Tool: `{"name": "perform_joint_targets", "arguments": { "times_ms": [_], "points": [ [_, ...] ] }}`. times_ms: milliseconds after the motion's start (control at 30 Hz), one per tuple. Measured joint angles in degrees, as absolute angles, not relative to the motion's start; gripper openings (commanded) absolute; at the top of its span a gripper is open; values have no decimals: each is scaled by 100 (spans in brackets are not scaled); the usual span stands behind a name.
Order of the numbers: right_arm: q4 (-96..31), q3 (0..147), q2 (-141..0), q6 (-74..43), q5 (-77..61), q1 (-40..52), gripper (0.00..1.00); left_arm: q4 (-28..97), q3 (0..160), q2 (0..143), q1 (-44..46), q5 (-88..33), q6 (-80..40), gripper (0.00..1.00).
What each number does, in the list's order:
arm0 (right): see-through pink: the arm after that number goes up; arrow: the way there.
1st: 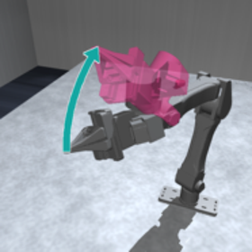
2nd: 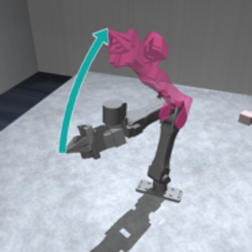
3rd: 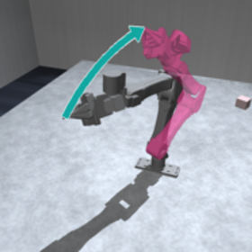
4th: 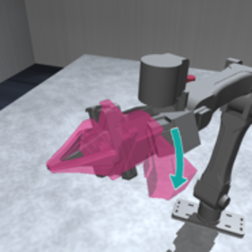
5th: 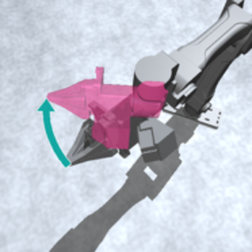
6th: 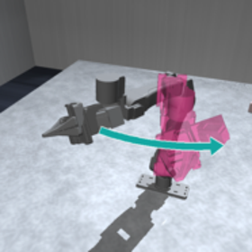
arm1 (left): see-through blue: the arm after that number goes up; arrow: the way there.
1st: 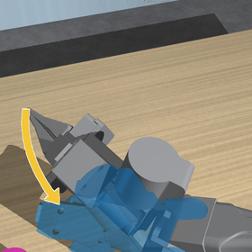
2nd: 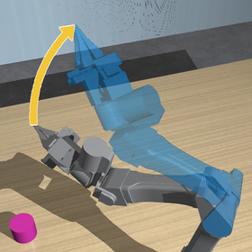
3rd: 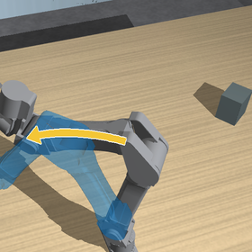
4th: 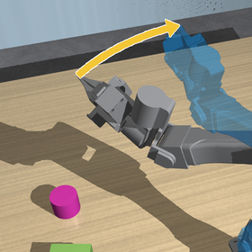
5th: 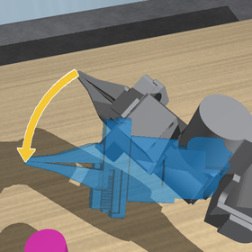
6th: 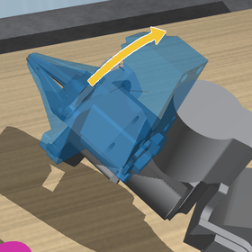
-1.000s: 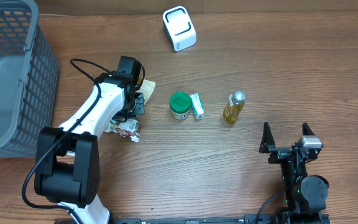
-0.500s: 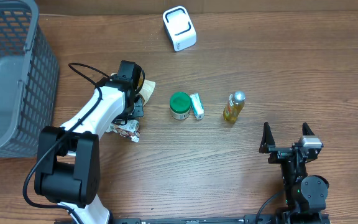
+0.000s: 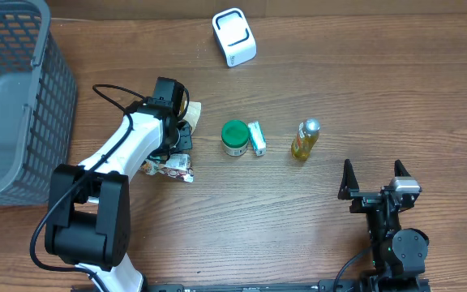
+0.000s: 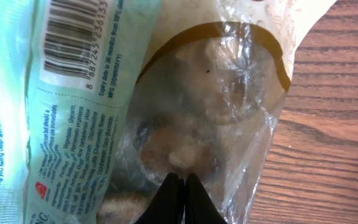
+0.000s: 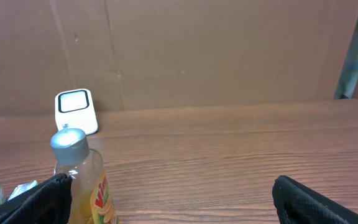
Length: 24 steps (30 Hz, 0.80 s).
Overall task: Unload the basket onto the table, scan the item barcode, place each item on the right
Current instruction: 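Lower the snack bag onto the table left of the jar and release, then raise the left gripper back beside the basket and hold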
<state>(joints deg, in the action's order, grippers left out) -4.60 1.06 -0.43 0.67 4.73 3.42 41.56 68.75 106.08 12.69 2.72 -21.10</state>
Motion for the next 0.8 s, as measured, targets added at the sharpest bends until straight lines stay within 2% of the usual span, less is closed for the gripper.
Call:
{"name": "perform_joint_targets", "arguments": {
  "times_ms": [433, 800],
  "points": [
    [-458, 106, -43, 67, 475, 342, 100, 5487, 9100, 10606, 1087, 655, -1833, 4],
    [-460, 106, -43, 64, 471, 342, 100, 5669, 9376, 10606, -207, 617, -786, 12]
  ]
}}
